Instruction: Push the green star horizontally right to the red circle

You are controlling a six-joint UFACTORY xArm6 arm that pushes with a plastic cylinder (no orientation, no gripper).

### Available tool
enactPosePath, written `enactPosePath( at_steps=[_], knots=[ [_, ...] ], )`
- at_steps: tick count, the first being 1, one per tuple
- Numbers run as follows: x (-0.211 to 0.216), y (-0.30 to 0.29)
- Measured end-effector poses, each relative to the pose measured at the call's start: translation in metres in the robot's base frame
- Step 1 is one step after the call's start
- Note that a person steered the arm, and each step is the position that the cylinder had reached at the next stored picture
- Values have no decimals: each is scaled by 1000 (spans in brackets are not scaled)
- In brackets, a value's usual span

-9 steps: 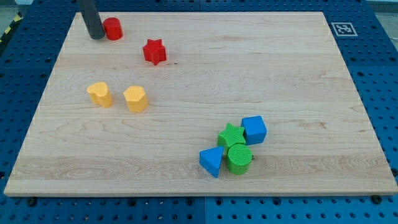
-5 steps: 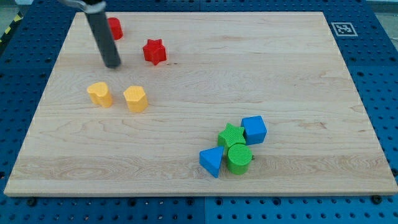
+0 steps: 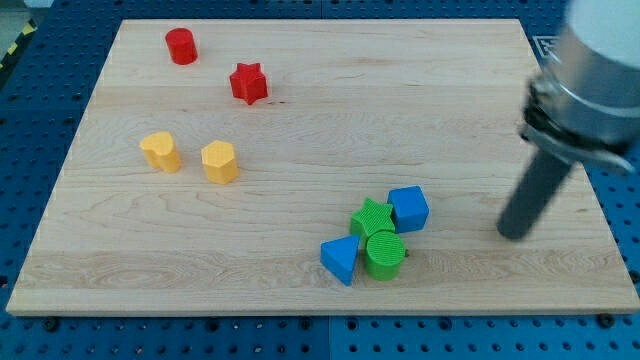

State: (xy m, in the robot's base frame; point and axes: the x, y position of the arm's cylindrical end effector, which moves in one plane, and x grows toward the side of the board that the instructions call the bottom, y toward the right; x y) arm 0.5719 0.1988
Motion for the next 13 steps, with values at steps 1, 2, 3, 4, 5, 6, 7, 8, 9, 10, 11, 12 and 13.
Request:
enactPosePath(
  at_steps=[1,2,3,4,5,6,7,8,9,10,11,12,13],
  knots=[
    [45,-22],
    [46,-82],
    [46,-154],
    [28,-184],
    [1,-148],
    [-1,-125],
    [5,-124],
    [-37,-123],
    [-66,-121],
    [-38,-130],
    [-15,-155],
    [-45,-180],
    [-106,-180]
  ],
)
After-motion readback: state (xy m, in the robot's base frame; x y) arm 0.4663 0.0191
